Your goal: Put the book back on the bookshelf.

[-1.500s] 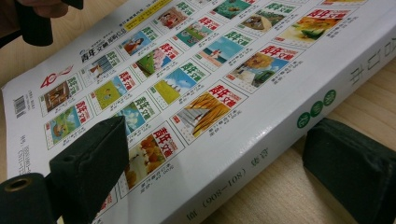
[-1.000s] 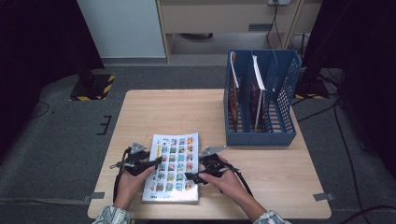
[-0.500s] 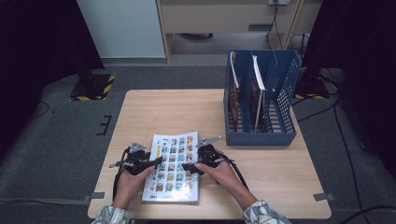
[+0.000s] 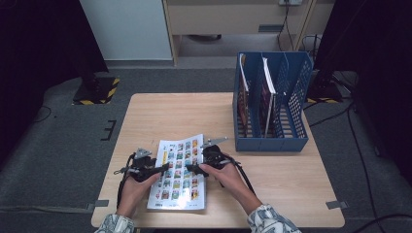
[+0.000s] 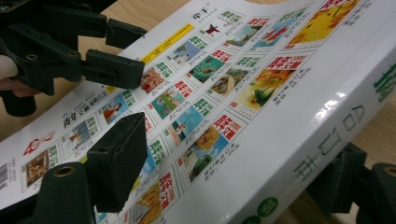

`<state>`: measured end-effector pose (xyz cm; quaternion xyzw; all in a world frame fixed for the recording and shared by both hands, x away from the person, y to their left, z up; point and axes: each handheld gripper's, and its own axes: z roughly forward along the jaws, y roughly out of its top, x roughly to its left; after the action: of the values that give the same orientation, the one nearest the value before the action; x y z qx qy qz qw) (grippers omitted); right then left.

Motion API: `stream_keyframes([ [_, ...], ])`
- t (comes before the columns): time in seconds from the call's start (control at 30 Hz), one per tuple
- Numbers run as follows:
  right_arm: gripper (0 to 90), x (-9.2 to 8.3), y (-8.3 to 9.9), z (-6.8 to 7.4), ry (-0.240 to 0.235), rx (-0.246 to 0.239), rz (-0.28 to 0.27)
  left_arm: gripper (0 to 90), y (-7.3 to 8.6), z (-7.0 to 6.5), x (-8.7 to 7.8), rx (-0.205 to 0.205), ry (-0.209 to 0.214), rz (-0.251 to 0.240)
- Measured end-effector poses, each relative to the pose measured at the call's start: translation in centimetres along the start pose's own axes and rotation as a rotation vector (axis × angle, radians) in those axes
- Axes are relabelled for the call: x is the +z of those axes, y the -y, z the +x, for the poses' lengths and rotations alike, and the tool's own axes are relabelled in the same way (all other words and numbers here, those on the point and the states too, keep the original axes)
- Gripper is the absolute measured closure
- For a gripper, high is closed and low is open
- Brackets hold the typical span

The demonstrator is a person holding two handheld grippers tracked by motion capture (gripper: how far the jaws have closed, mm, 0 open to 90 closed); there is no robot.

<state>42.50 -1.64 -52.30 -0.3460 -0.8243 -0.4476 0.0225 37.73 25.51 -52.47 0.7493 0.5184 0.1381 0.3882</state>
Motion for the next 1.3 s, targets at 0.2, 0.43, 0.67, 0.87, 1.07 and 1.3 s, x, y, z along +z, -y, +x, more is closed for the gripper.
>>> stream_keyframes([
  [0.2, 21.6, 0.8, -0.9, 1.0, -0.003, -0.021, 0.034, 34.4, 0.0, 0.0, 0.0, 0.004, -0.002, 0.0],
  [0.43, 21.3, 1.0, -1.2, 0.9, 0.008, -0.007, 0.026, 34.3, 0.0, 0.0, 0.0, 0.002, -0.002, -0.001],
  [0.67, 25.2, 1.0, -1.0, 0.7, 0.013, 0.008, 0.032, 34.1, 0.1, 0.0, 0.0, -0.001, -0.002, -0.003],
  [0.87, 27.3, 1.0, -1.0, 0.7, 0.012, 0.021, 0.021, 34.0, 0.0, -0.1, 0.0, -0.003, -0.003, -0.004],
  [1.07, 26.1, 1.2, -1.2, 0.6, 0.014, 0.032, 0.021, 33.9, 0.1, -0.1, 0.1, -0.007, -0.002, -0.005],
  [1.3, 24.9, 1.8, -1.4, 0.7, 0.012, 0.068, 0.01, 33.9, 0.1, 0.0, 0.1, -0.009, -0.001, -0.004],
])
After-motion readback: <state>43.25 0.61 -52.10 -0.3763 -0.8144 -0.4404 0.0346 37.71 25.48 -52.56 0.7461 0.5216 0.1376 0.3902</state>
